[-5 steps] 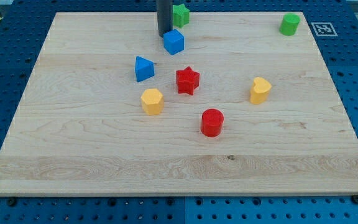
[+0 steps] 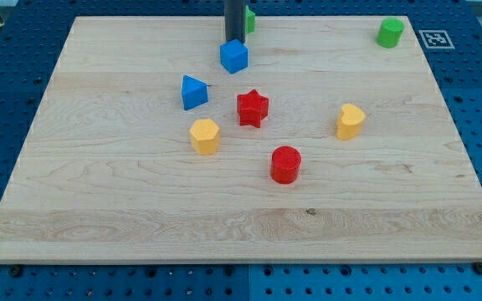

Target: Slide the blue cube to the top left of the red star

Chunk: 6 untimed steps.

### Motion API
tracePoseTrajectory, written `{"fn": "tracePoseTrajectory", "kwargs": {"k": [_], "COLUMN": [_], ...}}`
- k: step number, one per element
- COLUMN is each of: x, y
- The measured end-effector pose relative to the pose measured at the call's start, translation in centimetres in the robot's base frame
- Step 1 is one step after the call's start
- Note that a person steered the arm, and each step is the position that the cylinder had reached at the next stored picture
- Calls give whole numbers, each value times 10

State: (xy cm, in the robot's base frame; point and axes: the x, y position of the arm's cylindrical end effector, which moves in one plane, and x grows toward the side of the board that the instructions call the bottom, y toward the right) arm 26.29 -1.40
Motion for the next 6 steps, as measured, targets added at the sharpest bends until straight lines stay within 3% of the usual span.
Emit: {"fn": "tracePoseTrajectory", "kwargs": {"k": [4, 6], "x": [45, 0], "y": [0, -51]}}
